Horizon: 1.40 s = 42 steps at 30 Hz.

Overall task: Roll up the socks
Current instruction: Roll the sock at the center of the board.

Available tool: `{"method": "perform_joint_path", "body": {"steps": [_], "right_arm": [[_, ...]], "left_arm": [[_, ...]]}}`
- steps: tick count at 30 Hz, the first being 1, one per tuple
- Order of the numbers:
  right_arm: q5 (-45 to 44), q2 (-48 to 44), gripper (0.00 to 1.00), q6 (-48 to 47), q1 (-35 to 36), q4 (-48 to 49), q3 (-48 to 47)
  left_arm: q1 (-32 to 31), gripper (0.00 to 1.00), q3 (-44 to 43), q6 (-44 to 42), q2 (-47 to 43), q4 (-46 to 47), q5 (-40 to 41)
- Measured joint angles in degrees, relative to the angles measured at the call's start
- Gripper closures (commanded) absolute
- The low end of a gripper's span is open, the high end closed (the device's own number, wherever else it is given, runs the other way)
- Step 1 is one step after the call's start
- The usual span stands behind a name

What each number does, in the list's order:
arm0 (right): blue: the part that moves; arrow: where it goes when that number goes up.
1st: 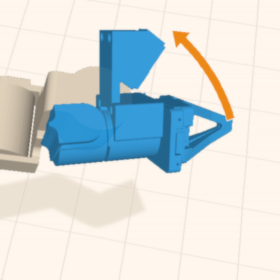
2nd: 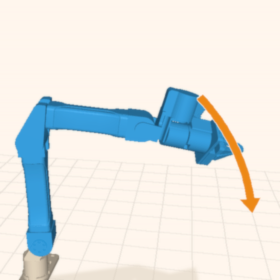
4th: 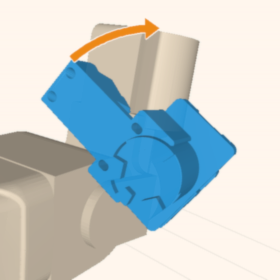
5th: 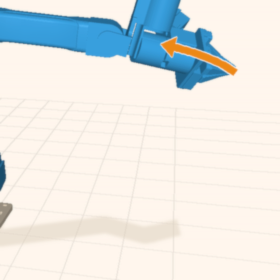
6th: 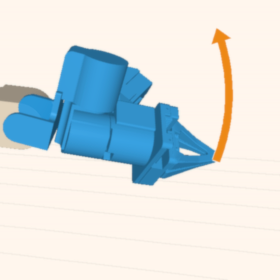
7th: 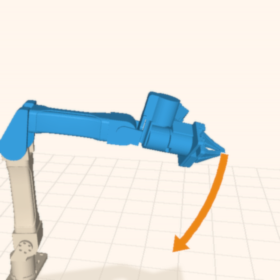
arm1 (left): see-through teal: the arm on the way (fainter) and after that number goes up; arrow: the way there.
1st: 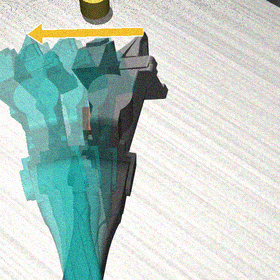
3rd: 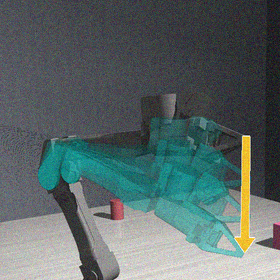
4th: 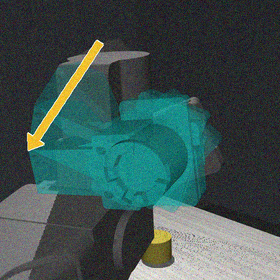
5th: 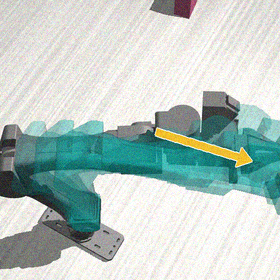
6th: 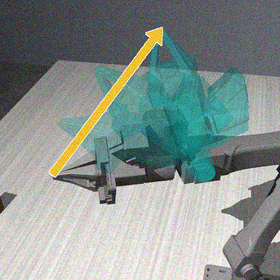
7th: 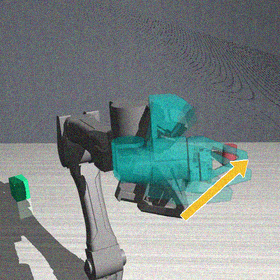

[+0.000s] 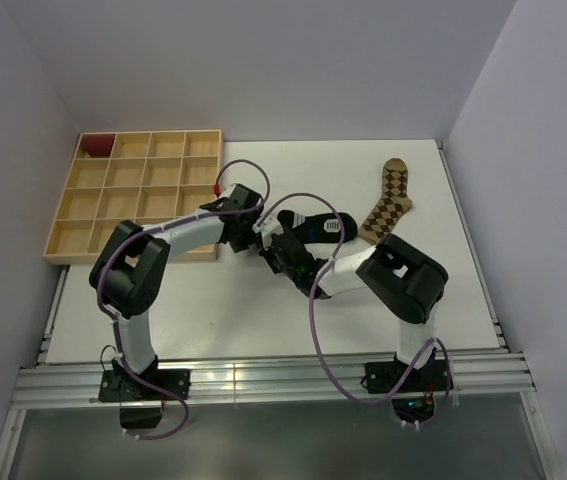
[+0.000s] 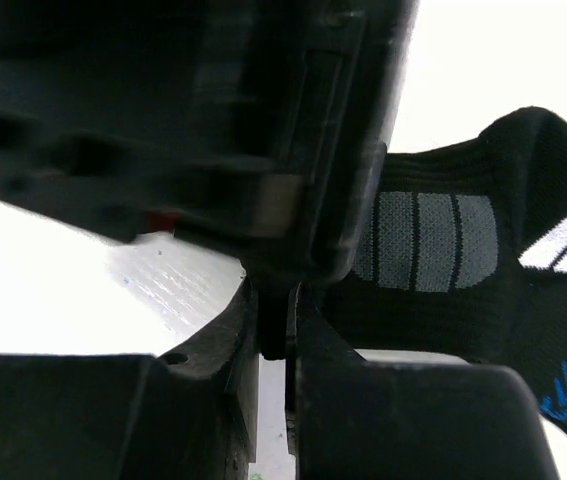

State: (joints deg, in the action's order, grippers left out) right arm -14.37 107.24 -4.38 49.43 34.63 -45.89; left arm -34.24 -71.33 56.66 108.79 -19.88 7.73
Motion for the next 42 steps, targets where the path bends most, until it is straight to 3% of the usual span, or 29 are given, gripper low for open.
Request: {"method": "perform_joint_path", "body": {"steps": [15, 24, 31, 42], "right_arm": [[37.70, 0.24, 1.00, 18.80, -16.06, -3.39, -2.01], [54.97, 7.26, 1.00, 31.32, -22.12, -3.19, -7.50], [63.45, 11.56, 1.00, 38.82, -24.96, -2.91, -10.25], [66.60, 13.86, 1.00, 40.98, -25.44, -7.21, -13.99]], "left_arm": [[0.50, 0.17, 10.14, 4.55, -9.51, 4.17, 1.16], [0.90, 0.18, 13.84, 5.62, -13.35, 9.79, -0.26], [0.90, 0.21, 15.50, 5.90, -13.27, 11.91, -1.33], [0.92, 0.25, 16.24, 8.33, -10.25, 13.86, -1.36]]}}
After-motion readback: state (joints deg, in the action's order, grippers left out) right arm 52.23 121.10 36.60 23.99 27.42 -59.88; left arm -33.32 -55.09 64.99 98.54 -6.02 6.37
